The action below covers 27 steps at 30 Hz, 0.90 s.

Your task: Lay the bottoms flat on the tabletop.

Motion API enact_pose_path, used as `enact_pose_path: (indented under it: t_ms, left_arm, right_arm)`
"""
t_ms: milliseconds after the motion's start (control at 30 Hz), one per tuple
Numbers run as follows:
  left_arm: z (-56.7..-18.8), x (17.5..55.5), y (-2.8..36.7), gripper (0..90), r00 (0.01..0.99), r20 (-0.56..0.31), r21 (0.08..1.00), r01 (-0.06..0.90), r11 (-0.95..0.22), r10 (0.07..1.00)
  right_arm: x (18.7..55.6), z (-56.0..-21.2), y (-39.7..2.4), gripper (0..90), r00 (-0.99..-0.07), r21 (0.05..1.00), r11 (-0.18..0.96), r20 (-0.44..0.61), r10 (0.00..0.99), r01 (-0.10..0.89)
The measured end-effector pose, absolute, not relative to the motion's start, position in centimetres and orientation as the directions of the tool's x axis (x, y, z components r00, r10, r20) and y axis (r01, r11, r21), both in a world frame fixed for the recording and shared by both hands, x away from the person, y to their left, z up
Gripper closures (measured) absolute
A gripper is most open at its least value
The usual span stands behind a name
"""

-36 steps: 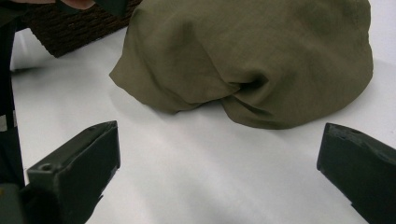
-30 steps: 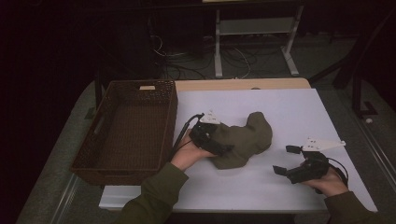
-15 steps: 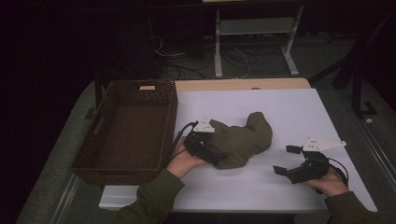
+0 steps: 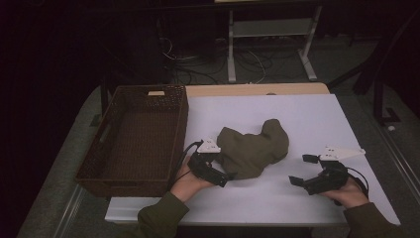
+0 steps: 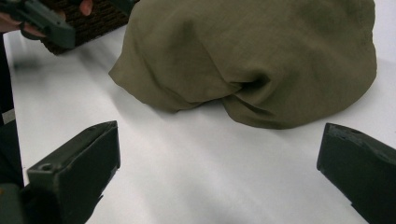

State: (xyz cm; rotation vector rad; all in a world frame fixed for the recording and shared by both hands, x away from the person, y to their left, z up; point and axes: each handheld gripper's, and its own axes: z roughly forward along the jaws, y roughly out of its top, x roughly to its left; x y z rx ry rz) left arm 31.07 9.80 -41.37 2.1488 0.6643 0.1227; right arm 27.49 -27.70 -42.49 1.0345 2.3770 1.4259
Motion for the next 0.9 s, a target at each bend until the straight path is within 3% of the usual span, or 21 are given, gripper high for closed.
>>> enact_pose_path:
  t_ms: [500,900]
  left_arm:
    - [-43.6,28.4,10.7,0.0,0.847,-0.156,0.752,0.435,-0.495,0.508]
    - [-44.7,27.7,11.0,0.0,0.842,-0.152,0.731,0.448,-0.515,0.517]
  right_arm:
    - [27.3,-42.8,-27.5,0.0,-0.724,0.79,0.315,0.223,0.652,0.527]
    - [27.7,-43.0,-27.1,17.5,-0.697,0.759,0.319,0.236,0.677,0.567]
